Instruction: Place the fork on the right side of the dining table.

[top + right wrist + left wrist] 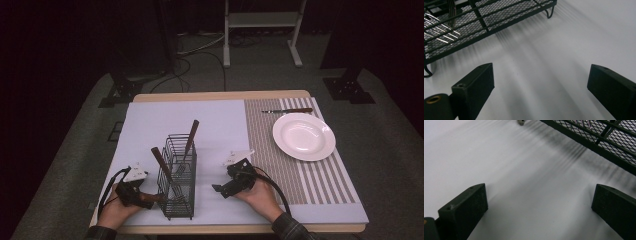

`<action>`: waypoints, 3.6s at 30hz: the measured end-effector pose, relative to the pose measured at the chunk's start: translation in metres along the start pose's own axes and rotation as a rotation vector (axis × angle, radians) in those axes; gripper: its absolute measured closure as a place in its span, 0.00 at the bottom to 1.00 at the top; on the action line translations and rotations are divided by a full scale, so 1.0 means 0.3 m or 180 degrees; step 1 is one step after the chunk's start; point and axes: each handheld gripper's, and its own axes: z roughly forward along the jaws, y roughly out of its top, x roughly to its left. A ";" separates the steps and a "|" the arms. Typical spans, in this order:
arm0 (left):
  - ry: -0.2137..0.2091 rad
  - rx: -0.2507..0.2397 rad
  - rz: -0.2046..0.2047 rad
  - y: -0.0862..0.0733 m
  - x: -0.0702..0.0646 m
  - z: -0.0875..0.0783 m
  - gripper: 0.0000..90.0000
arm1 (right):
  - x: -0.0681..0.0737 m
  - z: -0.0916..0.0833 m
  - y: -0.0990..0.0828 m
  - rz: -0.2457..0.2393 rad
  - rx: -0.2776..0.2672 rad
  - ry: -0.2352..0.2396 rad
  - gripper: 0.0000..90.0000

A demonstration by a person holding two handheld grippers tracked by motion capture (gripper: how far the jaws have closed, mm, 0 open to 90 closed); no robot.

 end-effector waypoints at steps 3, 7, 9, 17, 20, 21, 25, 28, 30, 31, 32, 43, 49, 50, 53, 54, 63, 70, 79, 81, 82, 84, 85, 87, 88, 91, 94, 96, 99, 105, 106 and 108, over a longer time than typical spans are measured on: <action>0.0000 0.0000 -0.0004 0.000 0.000 0.000 0.00 | -0.007 -0.015 0.013 0.0014 -0.0032 0.0011 0.07; -0.0003 0.0002 -0.0012 0.000 0.000 0.000 0.00 | -0.018 -0.034 0.028 0.0025 -0.0082 0.0022 0.07; -0.0003 0.0002 -0.0011 0.000 0.000 0.000 0.00 | -0.023 -0.041 0.035 0.0036 -0.0098 0.0024 0.07; -0.0004 0.0002 -0.0012 0.000 0.000 0.000 0.00 | -0.040 -0.063 0.042 0.0093 -0.0139 0.0045 0.07; -0.0004 0.0001 -0.0012 0.000 0.000 0.000 0.00 | -0.045 -0.077 0.052 0.0107 -0.0181 0.0048 0.07; -0.0004 0.0002 -0.0013 0.000 0.000 0.000 0.00 | -0.047 -0.079 0.055 0.0118 -0.0188 0.0055 0.07; -0.0006 0.0001 -0.0013 0.000 0.000 0.000 0.00 | -0.052 -0.091 0.067 0.0146 -0.0234 0.0067 0.07; -0.0007 0.0002 -0.0014 0.000 0.000 0.000 0.00 | -0.056 -0.102 0.081 0.0166 -0.0274 0.0052 0.07; -0.0007 0.0001 -0.0015 0.000 0.000 0.000 0.00 | -0.058 -0.106 0.085 0.0155 -0.0280 0.0048 0.07; -0.0007 0.0001 -0.0015 0.000 0.000 0.000 0.00 | -0.060 -0.112 0.094 0.0160 -0.0302 0.0045 0.07; -0.0008 0.0001 -0.0016 0.000 0.000 0.000 0.00 | -0.061 -0.116 0.099 0.0161 -0.0306 0.0038 0.07; -0.0005 0.0001 -0.0010 0.000 0.000 0.000 0.00 | -0.065 -0.130 0.153 0.0111 -0.0418 0.0021 0.07; -0.0005 -0.0002 -0.0014 0.000 0.000 0.000 0.00 | -0.058 -0.133 0.186 0.0107 -0.0467 0.0048 0.07; -0.0005 -0.0002 -0.0014 0.000 0.000 0.000 0.00 | -0.058 -0.133 0.186 0.0107 -0.0467 0.0048 0.07; -0.0004 -0.0006 -0.0014 0.000 -0.001 0.000 0.00 | -0.055 -0.129 0.207 0.0087 -0.0488 0.0074 0.07; -0.0005 -0.0007 -0.0015 0.000 0.000 0.000 0.00 | -0.055 -0.129 0.207 0.0087 -0.0488 0.0074 0.07; -0.0002 -0.0005 -0.0012 0.000 -0.001 0.000 0.00 | -0.055 -0.126 0.266 0.0103 -0.0599 0.0137 0.07; -0.0002 0.0000 -0.0005 0.000 0.000 0.000 0.00 | -0.064 -0.119 0.305 0.0124 -0.0676 0.0157 0.08; 0.0002 -0.0008 -0.0006 0.000 0.000 0.000 0.00 | -0.083 -0.096 0.369 0.0133 -0.0795 0.0234 0.17; 0.0002 -0.0007 -0.0005 0.000 0.000 0.000 0.00 | -0.085 -0.092 0.374 0.0138 -0.0798 0.0252 0.19; 0.0003 -0.0009 -0.0007 0.000 0.000 0.000 0.00 | -0.086 -0.088 0.380 0.0137 -0.0802 0.0265 0.19; 0.0003 -0.0020 -0.0019 0.000 -0.001 0.001 0.00 | -0.087 -0.081 0.392 0.0126 -0.0820 0.0249 0.20; 0.0004 -0.0013 -0.0011 0.000 -0.001 0.001 0.00 | -0.090 -0.077 0.399 0.0152 -0.0852 0.0280 0.23; 0.0004 -0.0013 -0.0010 0.000 -0.001 0.001 0.00 | -0.093 -0.070 0.406 0.0158 -0.0870 0.0294 0.24; 0.0004 -0.0013 -0.0010 0.000 -0.001 0.001 0.00 | -0.093 -0.070 0.406 0.0158 -0.0870 0.0294 0.24; 0.0004 -0.0014 -0.0010 0.000 -0.001 0.001 0.00 | -0.099 -0.052 0.421 0.0206 -0.0894 0.0326 0.30; 0.0003 -0.0014 -0.0010 0.000 -0.001 0.001 0.00 | -0.105 -0.041 0.426 0.0238 -0.0908 0.0347 0.32; 0.0002 -0.0011 -0.0010 0.000 -0.001 0.000 0.00 | -0.109 -0.030 0.430 0.0270 -0.0902 0.0349 0.34; 0.0002 -0.0010 -0.0010 0.000 -0.001 0.000 0.00 | -0.118 -0.016 0.435 0.0298 -0.0951 0.0388 0.45; 0.0003 -0.0014 -0.0011 0.000 -0.001 0.001 0.00 | -0.126 -0.013 0.440 0.0354 -0.1067 0.0500 0.62; 0.0003 -0.0014 -0.0011 0.000 -0.001 0.001 0.00 | -0.126 -0.013 0.440 0.0354 -0.1067 0.0500 0.62; 0.0002 -0.0011 -0.0010 0.000 -0.001 0.000 0.00 | -0.126 -0.014 0.440 0.0364 -0.1080 0.0514 0.65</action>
